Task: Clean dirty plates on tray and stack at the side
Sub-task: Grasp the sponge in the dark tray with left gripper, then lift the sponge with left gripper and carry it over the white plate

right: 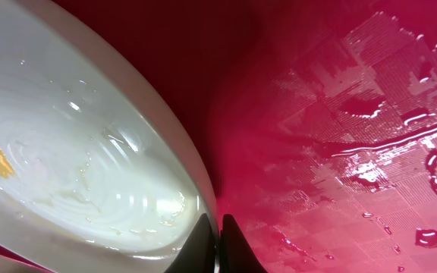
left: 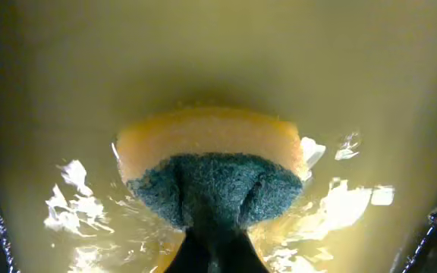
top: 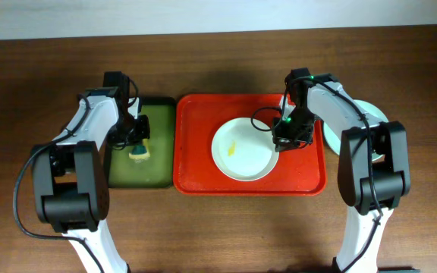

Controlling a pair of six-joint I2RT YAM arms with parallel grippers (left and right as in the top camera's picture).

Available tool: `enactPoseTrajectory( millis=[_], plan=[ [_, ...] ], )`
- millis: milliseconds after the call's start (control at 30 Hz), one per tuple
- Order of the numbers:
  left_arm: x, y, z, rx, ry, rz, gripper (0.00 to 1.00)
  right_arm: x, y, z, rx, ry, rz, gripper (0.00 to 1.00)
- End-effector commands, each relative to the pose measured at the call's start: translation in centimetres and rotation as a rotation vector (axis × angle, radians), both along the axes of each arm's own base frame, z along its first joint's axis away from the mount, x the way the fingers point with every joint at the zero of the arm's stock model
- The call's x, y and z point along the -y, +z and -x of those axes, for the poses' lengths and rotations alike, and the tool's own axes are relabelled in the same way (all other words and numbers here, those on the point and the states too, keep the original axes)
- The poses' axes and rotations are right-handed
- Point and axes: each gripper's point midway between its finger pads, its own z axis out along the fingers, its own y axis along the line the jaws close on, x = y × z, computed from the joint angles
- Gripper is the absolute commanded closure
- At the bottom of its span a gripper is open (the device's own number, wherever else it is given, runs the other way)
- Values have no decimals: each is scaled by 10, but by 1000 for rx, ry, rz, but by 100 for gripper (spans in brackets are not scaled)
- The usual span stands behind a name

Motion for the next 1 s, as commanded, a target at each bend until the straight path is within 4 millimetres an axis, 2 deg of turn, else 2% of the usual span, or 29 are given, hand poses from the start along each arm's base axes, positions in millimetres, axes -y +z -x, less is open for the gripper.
enactPoseTrajectory(
  millis=[0, 67, 100, 167, 233, 267, 300, 333, 367, 633, 800, 867, 967],
  plan=[
    [-1, 23, -3, 21, 9, 4, 100, 0, 0, 3, -4, 3, 14, 96],
    [0, 62, -15, 116, 8, 4, 100, 0, 0, 4, -7, 3, 15, 95],
    [1, 86, -21, 186, 2, 4, 100, 0, 0, 4, -8, 3, 15, 88],
    [10, 167, -35, 455, -111, -19, 100, 0, 0, 4, -8, 3, 14, 87],
    [14, 211, -36, 592, -152, -45, 100, 0, 0, 4, -7, 3, 15, 87],
    [12, 225, -36, 636, -147, -65, 100, 0, 0, 4, -7, 3, 15, 87],
    [6, 253, -34, 721, -128, -119, 100, 0, 0, 4, -7, 3, 14, 87],
    [5, 266, -32, 756, -122, -131, 100, 0, 0, 4, -7, 3, 15, 88],
    [4, 272, -29, 772, -121, -131, 100, 0, 0, 3, -7, 3, 14, 96],
    [4, 268, -31, 761, -122, -131, 100, -3, 1, 0, -10, -49, 7, 96],
    [5, 256, -31, 721, -125, -129, 100, -9, 3, 1, -16, -54, -29, 96],
    [5, 239, -33, 669, -129, -128, 100, -19, 7, 2, -28, -61, -94, 96],
    [4, 199, -31, 535, -112, -116, 100, -19, 7, 2, -30, -62, -93, 96]
  ],
)
